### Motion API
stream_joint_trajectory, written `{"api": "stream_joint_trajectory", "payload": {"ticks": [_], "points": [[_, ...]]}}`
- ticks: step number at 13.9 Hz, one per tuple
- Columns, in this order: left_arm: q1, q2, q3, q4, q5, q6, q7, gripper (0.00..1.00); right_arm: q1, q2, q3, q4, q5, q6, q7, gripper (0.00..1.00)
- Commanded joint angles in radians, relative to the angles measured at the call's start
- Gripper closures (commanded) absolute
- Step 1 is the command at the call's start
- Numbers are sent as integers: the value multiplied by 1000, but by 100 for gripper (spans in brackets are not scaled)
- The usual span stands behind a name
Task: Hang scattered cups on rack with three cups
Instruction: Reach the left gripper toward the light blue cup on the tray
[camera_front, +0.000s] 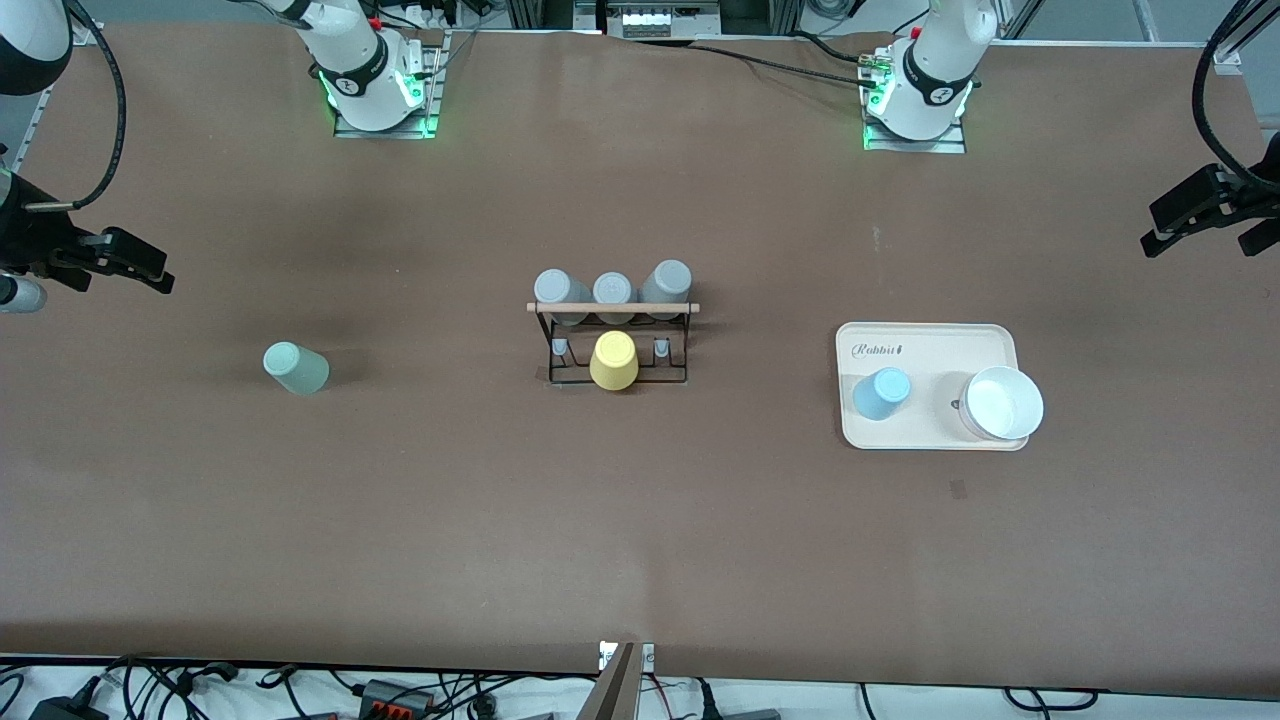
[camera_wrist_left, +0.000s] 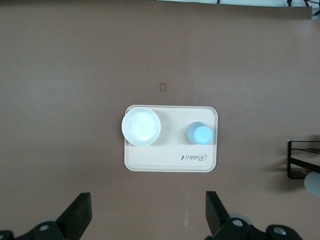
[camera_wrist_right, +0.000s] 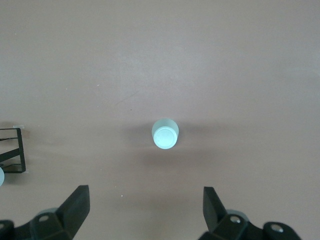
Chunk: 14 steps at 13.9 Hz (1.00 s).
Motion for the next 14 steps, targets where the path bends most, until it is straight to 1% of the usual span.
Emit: {"api": "stream_joint_trajectory", "payload": {"ticks": [1, 6, 8, 9, 12, 14], "points": [[4, 1, 2, 23, -4, -17, 16, 0, -17, -4, 11, 11, 3, -20, -19, 0], [3, 1, -2, 25, -3, -19, 0, 0, -14, 1, 11, 15, 5, -15, -16, 0], [1, 16, -2, 13, -1, -17, -3, 0, -13, 2, 13, 15, 9, -15, -16, 0], [-2, 48, -2, 12, -4, -20, -6, 0, -13, 4, 13, 15, 11, -15, -16, 0], [-43, 143, -5, 0, -10, 4, -113, 0, -14, 4, 13, 17, 12, -15, -16, 0], [-60, 186, -10, -55, -12, 90, -130, 0, -13, 9, 13, 18, 11, -13, -12, 0]]}}
